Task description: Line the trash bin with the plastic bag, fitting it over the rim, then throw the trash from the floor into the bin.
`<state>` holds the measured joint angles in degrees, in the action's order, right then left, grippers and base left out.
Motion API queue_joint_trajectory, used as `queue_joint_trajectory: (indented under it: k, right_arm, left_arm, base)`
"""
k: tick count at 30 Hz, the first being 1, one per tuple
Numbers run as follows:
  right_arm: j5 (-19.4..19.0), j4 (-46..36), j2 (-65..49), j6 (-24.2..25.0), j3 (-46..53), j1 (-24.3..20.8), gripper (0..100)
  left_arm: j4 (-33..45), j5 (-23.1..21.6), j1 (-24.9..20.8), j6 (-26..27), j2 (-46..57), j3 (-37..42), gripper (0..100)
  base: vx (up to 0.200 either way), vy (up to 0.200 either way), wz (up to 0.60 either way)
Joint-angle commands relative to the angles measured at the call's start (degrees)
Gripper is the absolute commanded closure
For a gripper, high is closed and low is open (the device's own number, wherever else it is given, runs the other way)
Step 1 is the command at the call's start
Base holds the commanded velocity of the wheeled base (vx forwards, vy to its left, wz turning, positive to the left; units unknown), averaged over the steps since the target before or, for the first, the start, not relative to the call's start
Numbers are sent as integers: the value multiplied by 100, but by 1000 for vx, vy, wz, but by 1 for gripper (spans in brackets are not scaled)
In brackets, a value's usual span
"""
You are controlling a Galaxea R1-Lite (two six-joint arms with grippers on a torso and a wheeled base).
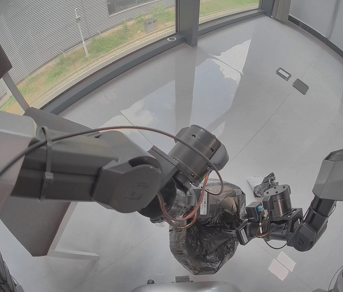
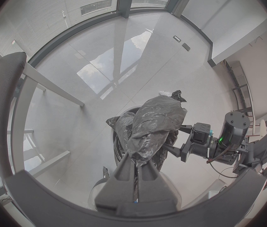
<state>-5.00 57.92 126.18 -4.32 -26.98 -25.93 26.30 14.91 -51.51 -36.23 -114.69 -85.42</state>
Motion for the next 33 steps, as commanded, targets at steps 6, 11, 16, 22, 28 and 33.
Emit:
queue_joint_trajectory:
  k: [6, 11, 16, 22, 28, 33]
  right_arm:
    - [8, 9, 82, -17, 123, 62, 100]
    - [8, -105, -340, -272, 342, 308, 100]
    - [-19, -747, -991, -474, 580, 501, 100]
    - [-19, -817, -938, -483, 518, 563, 100]
    - [-19, -800, -736, -597, 457, 563, 100]
    - [-19, -791, -744, -588, 457, 580, 0]
  left_arm:
    - [-2, 12, 35, 2, -1, 17, 100]
    - [-10, 12, 97, 2, -18, 43, 100]
    - [-19, 3, 132, 2, -27, 25, 100]
    - [-37, 3, 123, 2, -124, -10, 100]
    - [-19, 3, 114, 2, -141, -19, 100]
    - [-28, 3, 114, -7, -203, -10, 100]
  base:
    - [0, 0, 0]
    - [0, 0, 0]
    - [0, 0, 0]
    - [0, 0, 0]
    - [0, 0, 0]
    - [0, 0, 0]
